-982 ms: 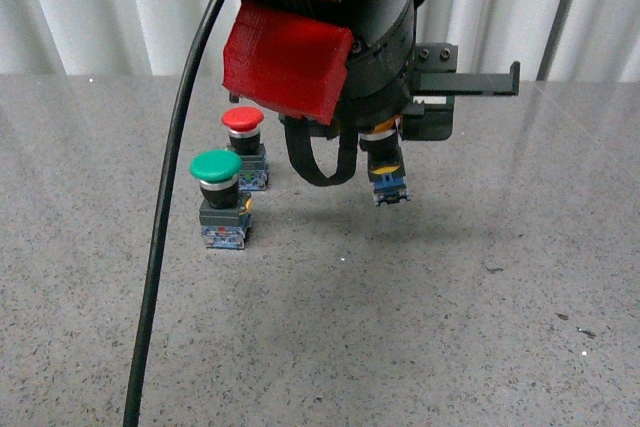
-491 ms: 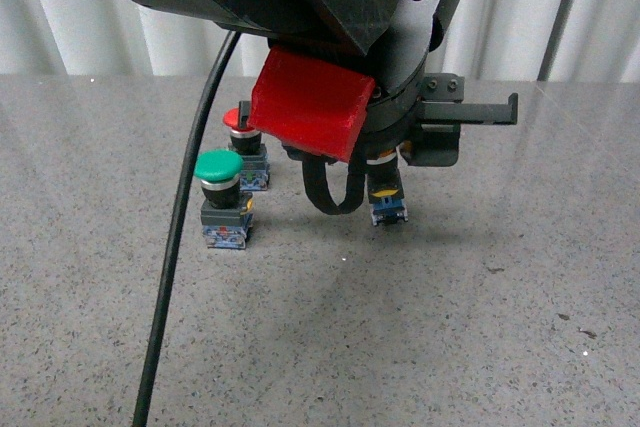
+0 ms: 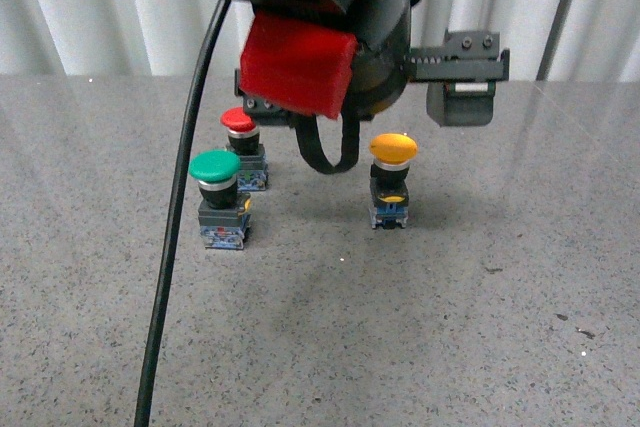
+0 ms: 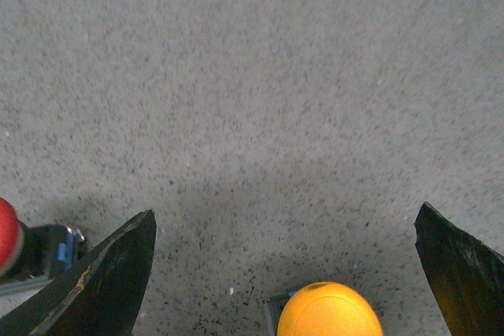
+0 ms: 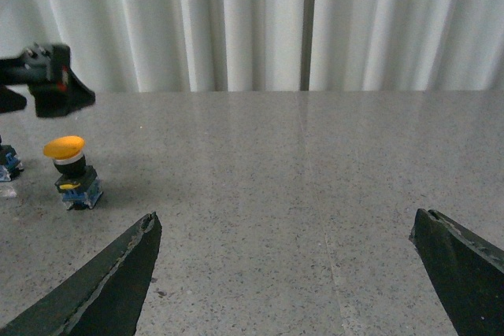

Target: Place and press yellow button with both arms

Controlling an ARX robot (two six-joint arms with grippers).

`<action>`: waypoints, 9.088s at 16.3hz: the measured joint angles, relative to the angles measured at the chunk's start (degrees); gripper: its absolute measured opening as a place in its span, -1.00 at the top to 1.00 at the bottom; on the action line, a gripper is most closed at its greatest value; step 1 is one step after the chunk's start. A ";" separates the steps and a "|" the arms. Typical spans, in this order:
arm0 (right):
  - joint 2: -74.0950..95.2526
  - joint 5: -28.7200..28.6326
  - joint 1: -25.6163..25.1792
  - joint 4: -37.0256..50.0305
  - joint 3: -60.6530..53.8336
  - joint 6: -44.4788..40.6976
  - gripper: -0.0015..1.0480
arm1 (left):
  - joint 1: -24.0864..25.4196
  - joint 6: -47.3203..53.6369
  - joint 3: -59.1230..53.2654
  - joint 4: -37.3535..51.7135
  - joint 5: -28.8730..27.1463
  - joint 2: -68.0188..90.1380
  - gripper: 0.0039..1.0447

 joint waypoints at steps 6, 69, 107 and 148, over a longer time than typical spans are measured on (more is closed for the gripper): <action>0.00 0.00 0.00 0.02 0.00 0.00 -0.87 | 4.24 17.84 -17.53 19.96 -4.83 -28.30 -0.88; 92.06 0.61 28.15 22.99 49.22 1.07 -0.40 | 36.28 17.68 -76.54 -2.62 20.63 -110.79 -0.88; 72.72 0.74 27.89 18.93 48.28 21.55 0.97 | 36.28 17.68 -76.54 -2.62 20.63 -110.79 -0.88; 0.00 -0.02 0.00 0.02 0.00 -0.02 -0.70 | 36.26 17.68 -76.54 -2.62 20.61 -110.79 -0.88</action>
